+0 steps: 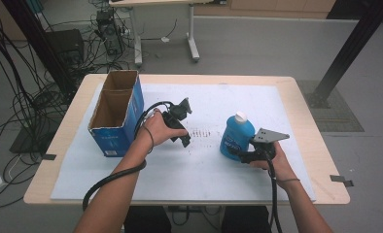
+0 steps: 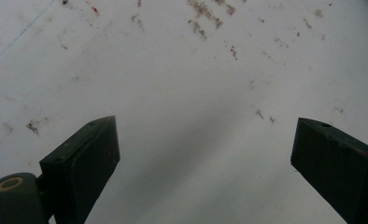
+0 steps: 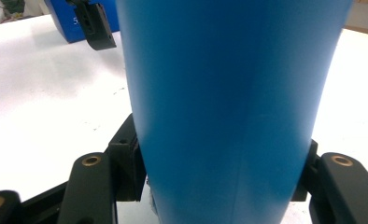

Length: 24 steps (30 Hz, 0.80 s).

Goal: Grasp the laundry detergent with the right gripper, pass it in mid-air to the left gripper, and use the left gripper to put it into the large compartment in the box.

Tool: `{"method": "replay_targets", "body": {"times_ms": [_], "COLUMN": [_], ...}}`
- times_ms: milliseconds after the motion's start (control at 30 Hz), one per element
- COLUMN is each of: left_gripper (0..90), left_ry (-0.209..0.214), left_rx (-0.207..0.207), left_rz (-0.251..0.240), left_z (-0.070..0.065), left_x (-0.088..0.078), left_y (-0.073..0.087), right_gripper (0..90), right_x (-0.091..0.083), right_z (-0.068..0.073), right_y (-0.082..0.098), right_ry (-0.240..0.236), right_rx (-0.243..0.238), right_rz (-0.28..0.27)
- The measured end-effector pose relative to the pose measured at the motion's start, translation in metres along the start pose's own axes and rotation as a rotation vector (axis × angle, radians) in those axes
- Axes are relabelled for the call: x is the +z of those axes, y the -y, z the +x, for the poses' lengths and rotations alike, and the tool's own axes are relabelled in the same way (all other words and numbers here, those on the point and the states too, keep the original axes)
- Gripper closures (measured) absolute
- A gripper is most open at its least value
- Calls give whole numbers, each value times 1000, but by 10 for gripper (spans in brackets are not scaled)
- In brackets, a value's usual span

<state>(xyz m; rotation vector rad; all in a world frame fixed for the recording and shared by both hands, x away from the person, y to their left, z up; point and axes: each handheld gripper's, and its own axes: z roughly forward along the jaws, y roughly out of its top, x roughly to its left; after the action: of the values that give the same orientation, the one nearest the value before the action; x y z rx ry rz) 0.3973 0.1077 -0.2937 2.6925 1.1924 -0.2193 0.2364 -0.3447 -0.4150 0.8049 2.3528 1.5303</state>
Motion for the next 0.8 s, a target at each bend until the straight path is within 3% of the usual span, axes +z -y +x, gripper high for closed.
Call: {"method": "replay_targets", "body": {"times_ms": [800], "left_gripper": [83], "left_ry": [-1], "left_rx": [2], "left_rz": [-4], "left_z": [-1], "left_x": [-2], "left_y": [0], "right_gripper": [397], "right_x": [0], "right_z": [1], "right_y": [1], "right_ry": [5], "right_rx": [1], "right_rz": [-2]}}
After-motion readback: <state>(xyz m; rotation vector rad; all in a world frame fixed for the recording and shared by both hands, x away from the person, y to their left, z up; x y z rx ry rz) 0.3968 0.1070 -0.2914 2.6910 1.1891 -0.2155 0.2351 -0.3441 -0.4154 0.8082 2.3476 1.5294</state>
